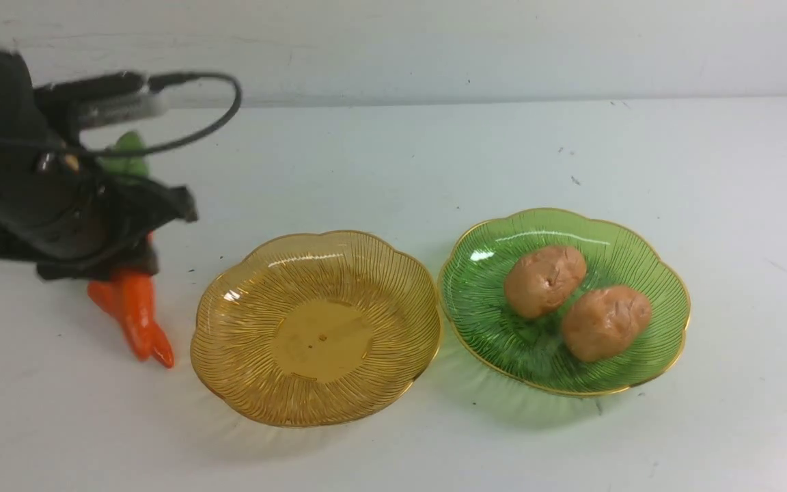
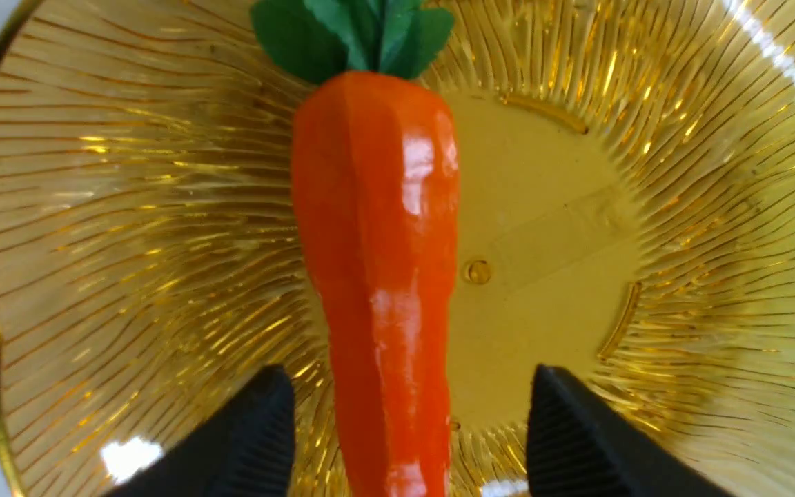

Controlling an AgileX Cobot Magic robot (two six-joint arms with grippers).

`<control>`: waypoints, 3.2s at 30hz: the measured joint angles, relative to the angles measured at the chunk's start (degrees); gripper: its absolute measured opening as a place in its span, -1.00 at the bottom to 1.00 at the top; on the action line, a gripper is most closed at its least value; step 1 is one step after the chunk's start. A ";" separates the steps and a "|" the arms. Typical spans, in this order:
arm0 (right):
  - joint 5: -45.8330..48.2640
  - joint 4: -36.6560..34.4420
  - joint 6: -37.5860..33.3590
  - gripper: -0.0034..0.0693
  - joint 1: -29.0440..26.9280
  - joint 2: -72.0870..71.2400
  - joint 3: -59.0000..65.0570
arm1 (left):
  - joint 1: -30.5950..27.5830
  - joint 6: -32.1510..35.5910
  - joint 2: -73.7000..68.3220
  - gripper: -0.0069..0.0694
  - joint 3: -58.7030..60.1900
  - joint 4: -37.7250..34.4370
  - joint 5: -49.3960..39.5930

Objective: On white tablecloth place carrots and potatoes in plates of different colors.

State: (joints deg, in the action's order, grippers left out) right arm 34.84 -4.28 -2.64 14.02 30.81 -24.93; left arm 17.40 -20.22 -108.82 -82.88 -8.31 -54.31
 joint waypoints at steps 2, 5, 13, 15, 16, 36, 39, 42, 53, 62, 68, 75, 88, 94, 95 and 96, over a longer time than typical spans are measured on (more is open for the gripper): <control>0.00 0.00 0.00 -0.95 0.00 0.00 0.00 | 0.00 0.00 0.00 0.49 -0.04 0.00 -0.44; 0.00 0.00 0.00 -0.95 0.00 0.00 0.00 | 0.00 0.39 0.00 0.59 -0.18 0.15 -1.65; 0.02 0.00 0.00 -0.95 0.00 0.00 0.00 | -1.95 1.05 2.89 0.14 -3.09 7.25 -8.00; 0.02 0.00 0.00 -0.95 0.00 0.00 0.00 | -4.70 -0.19 4.62 -0.22 -3.58 9.48 -9.83; 0.02 0.00 0.00 -0.95 0.00 0.00 0.00 | -5.77 -0.74 5.33 -0.39 -3.64 10.30 -10.49; 0.07 0.00 -0.67 -0.95 0.00 0.00 0.00 | -19.30 -7.75 5.05 -0.77 4.82 4.82 -1.15; 0.14 0.00 -0.73 -0.95 0.00 0.00 0.00 | -19.30 -11.52 4.49 -0.69 4.88 5.31 0.63; 0.16 0.00 -0.86 -0.95 0.00 0.00 0.00 | -19.30 -14.41 3.85 -0.56 4.88 8.31 1.85; -0.52 0.00 -0.92 -0.95 0.00 0.00 0.00 | -19.30 -18.72 -0.29 0.08 4.88 12.66 5.95; -2.26 0.00 -0.96 -0.95 0.00 0.00 0.00 | -19.30 -21.46 -5.69 0.36 4.88 12.43 7.74; -2.26 0.00 -0.96 -0.95 0.00 0.00 0.00 | -19.30 -19.82 -7.59 0.07 4.78 12.36 7.93; -2.26 0.00 -0.96 -0.95 0.00 0.00 0.00 | -19.16 -11.74 -5.28 -0.32 4.29 10.99 5.35; -2.20 -0.02 -0.91 -0.95 0.00 0.00 0.00 | -9.04 12.10 5.58 -0.32 -2.55 -3.11 -1.78; -2.20 -0.02 -0.91 -0.95 0.00 0.00 0.00 | 1.50 13.63 2.42 -0.31 -2.55 -4.26 -0.14; -2.20 -0.02 -0.91 -0.95 0.00 0.00 0.00 | 2.90 13.52 1.75 -0.30 -2.55 -4.26 0.89; -2.20 -0.02 -0.91 -0.95 0.00 0.00 0.00 | 4.19 13.27 1.23 -0.29 -2.55 -4.26 1.96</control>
State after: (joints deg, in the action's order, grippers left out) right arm 32.64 -4.29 -3.56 14.02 30.81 -24.93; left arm 21.59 -6.95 -107.59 -85.42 -12.58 -52.36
